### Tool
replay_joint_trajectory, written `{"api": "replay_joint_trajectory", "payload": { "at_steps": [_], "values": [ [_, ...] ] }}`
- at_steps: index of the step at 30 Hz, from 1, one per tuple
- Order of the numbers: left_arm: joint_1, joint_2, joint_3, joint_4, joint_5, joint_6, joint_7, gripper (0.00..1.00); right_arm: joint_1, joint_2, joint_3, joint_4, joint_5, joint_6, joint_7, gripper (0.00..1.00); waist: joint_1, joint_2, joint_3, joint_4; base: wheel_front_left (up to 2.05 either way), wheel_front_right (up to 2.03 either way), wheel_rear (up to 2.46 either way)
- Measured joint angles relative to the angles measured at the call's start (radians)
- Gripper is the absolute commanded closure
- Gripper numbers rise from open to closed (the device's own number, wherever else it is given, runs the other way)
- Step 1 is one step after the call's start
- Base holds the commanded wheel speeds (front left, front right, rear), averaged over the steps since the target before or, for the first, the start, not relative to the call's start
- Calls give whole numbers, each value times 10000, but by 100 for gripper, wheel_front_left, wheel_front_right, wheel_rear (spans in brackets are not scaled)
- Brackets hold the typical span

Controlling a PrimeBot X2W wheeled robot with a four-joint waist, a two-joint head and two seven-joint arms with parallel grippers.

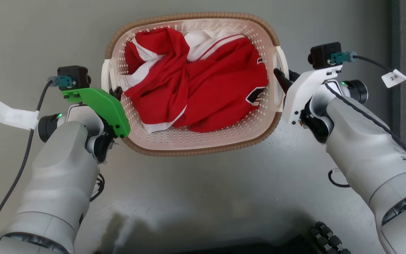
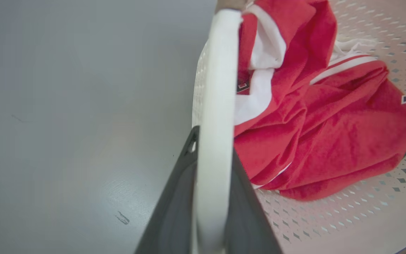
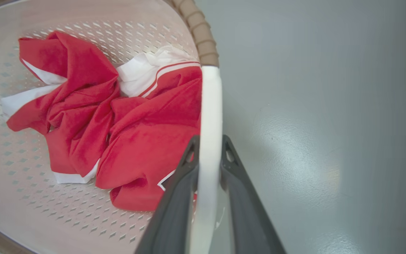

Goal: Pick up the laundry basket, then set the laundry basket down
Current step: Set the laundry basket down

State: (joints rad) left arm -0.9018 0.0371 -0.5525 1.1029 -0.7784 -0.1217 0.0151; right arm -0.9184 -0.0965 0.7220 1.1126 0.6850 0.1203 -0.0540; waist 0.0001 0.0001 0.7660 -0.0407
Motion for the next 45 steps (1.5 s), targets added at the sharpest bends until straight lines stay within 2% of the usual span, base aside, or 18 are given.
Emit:
{"api": "replay_joint_trajectory", "payload": {
  "at_steps": [11,22,23,24,25,26,27,29,45],
  "values": [
    [-269,-44,-15,211,-10,-12,-159,100,-332,67,-12,295,-8,0,-174,100,0,0,949,-100,0,0,0],
    [-392,-84,-136,456,-8,-27,-397,100,-430,186,-17,556,-8,2,-439,100,0,0,1146,-171,0,0,0],
    [-418,-84,-173,466,-6,-27,-420,100,-443,188,-12,566,-10,2,-504,77,0,0,1153,-171,0,0,0],
    [-441,-84,-201,470,-2,-27,-424,100,-461,188,-13,569,-10,2,-579,48,0,0,1159,-170,0,0,0],
    [-474,-84,-207,485,-4,-27,-422,72,-485,182,-13,583,-10,2,-614,3,0,0,1163,-169,0,0,0],
    [-503,-81,-236,499,-4,-27,-420,55,-524,174,-4,610,-12,2,-614,0,0,0,1167,-167,0,0,0],
    [-537,-63,-247,500,-4,-27,-420,28,-560,163,-2,631,-12,0,-642,0,-1,0,1168,-163,0,0,0],
    [-641,-36,-276,500,-12,-27,-422,0,-578,96,13,681,-13,0,-738,0,0,0,1162,-150,0,0,0],
    [-609,-46,-556,533,-102,-27,-761,0,-524,136,107,823,-13,21,-1415,0,-1,0,526,-129,0,0,0]
  ]
}}
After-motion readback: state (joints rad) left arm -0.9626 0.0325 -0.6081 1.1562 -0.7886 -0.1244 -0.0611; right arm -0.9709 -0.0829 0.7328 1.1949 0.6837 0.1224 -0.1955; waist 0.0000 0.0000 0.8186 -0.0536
